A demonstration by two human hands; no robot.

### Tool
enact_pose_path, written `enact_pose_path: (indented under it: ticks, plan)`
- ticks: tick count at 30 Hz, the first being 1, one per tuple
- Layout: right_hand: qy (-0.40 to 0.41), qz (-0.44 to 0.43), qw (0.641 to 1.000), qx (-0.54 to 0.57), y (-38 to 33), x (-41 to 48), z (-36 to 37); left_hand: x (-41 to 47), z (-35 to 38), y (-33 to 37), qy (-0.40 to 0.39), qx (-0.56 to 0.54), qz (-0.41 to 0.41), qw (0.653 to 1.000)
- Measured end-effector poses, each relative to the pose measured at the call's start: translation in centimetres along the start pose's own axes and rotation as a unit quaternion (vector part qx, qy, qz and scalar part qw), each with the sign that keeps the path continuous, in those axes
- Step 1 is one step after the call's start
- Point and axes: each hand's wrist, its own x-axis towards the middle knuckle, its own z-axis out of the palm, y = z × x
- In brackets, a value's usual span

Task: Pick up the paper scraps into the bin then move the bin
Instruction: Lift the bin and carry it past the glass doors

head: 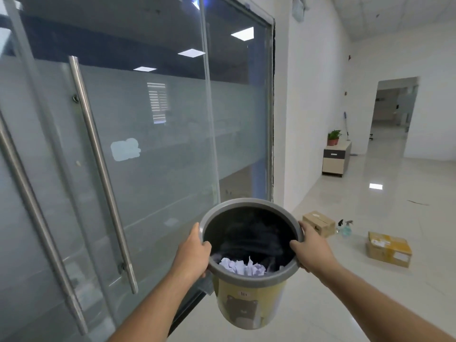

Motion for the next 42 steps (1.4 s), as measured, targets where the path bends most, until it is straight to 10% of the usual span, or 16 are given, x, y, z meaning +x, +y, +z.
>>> enact_pose_path:
  ticks: [18, 42]
  plan:
    - [-0.002, -0.002, 0.997, -0.071, 11.5, 11.4, 8.3, 9.0, 11.4, -6.8, -0.008, 0.079, -0.056, 0.995]
    - [-0.042, 0.140, 0.983, -0.116, 71.5, -2.3, 47.6, 0.6, 55.3, -63.4, -0.144, 0.110, -0.133, 0.974]
